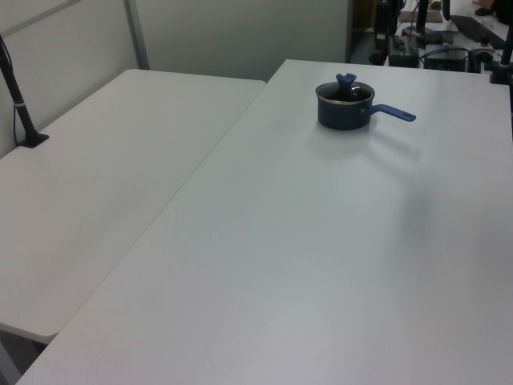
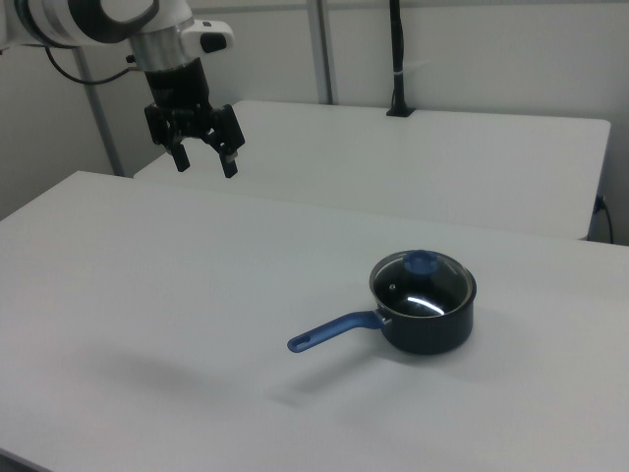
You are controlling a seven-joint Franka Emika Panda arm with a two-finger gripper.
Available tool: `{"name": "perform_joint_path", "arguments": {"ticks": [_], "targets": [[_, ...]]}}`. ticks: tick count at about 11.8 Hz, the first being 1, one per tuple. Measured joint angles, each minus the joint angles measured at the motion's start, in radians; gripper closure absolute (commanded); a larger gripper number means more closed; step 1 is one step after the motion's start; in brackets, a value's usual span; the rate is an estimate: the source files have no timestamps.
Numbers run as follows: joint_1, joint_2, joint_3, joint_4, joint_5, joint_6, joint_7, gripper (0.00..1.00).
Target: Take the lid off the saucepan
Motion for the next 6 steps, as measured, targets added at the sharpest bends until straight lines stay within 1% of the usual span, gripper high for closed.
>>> {"name": "perform_joint_path", "arguments": {"ticks": [1,6], "targets": [[0.010,-0.004,0.000,0.000,0.000,0.000,-0.001,0.00],[0.012,-0.008,0.000,0.000,0.000,0.000,-0.005,0.00]]}}
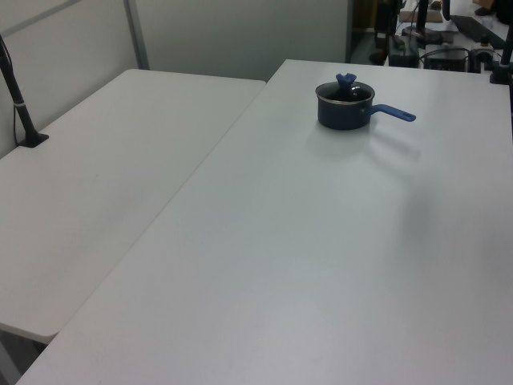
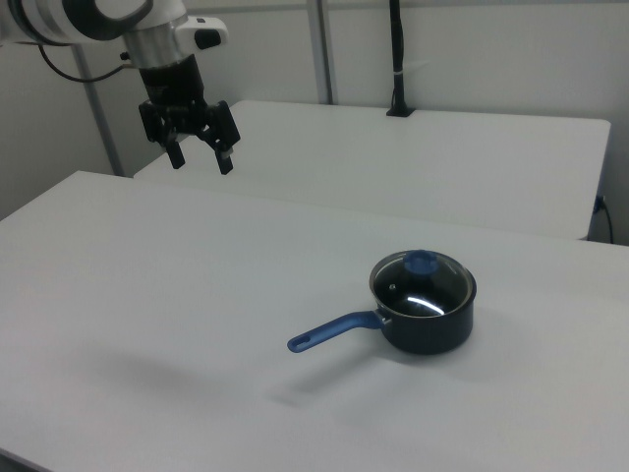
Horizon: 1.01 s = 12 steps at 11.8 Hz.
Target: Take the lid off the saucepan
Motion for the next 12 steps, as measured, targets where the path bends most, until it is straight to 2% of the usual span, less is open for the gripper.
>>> {"name": "perform_joint_path", "arguments": {"ticks": [7,12], "targets": [[0.004,0.000,-0.001,-0.004,0.000,0.000,-0.005,0.00],[-0.019,0.019,-0.015,-0.016,0.000,0.001,-0.100,0.00]]}}
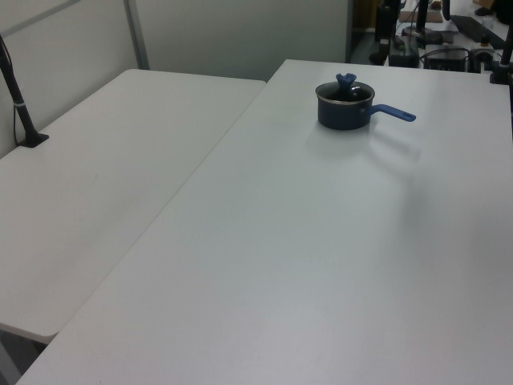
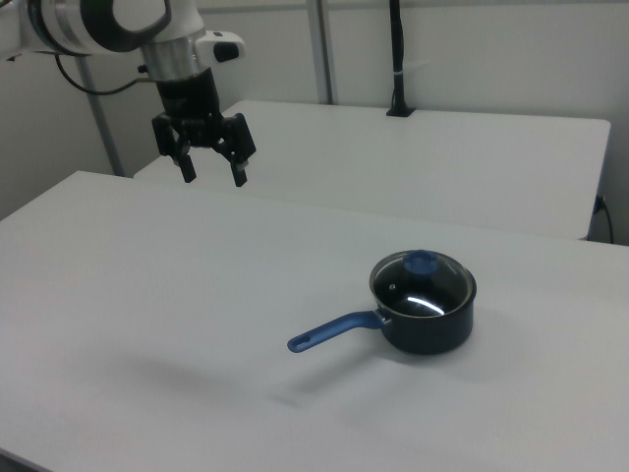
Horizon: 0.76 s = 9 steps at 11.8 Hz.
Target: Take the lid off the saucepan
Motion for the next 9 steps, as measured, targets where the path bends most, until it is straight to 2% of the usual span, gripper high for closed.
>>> {"name": "perform_joint_path", "arguments": {"ticks": [3,5,6,9], "targets": [[-0.077,0.017,-0.003,-0.005,0.000,0.044,-0.007,0.01],[-0.139,0.079,-0.007,-0.016,0.000,0.145,-0.006,0.03],[-0.170,0.124,-0.009,-0.017,0.000,0.217,0.057,0.00],[-0.247,0.237,-0.011,-0.018,0.000,0.447,0.444,0.00]]}}
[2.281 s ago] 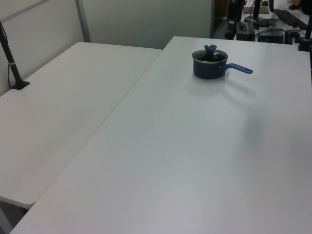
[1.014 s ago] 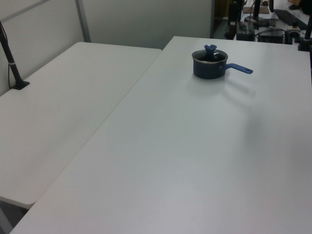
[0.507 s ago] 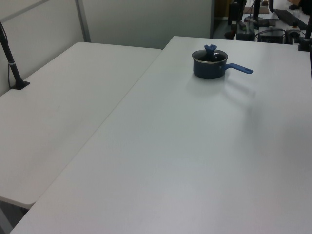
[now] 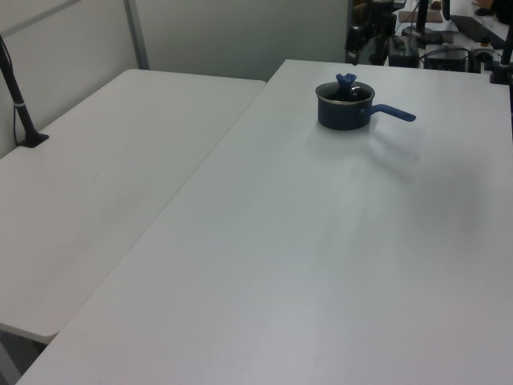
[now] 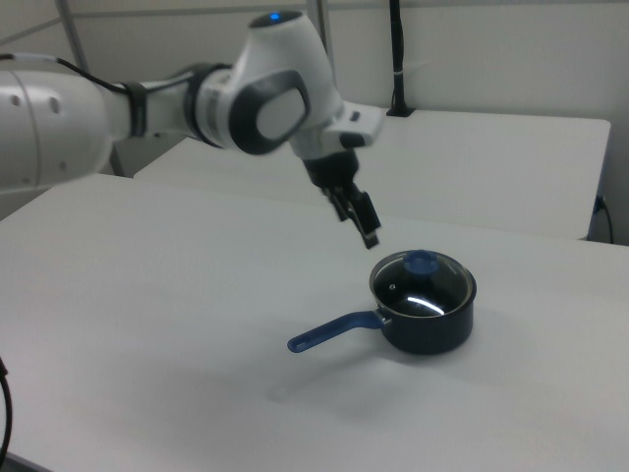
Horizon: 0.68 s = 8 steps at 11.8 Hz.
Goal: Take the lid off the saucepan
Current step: 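Move the gripper down over the saucepan's blue lid knob, then close the gripper on the blue knob of the glass lid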
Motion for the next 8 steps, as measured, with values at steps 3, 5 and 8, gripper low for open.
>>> {"name": "perform_joint_path", "arguments": {"ticks": [3,5,8], "targets": [[-0.051,0.097,0.000,-0.001,0.000,0.201,0.225,0.01],[-0.068,0.146,0.000,0.000,0.000,0.319,0.304,0.01],[-0.069,0.205,0.000,0.000,0.000,0.428,0.362,0.03]]}}
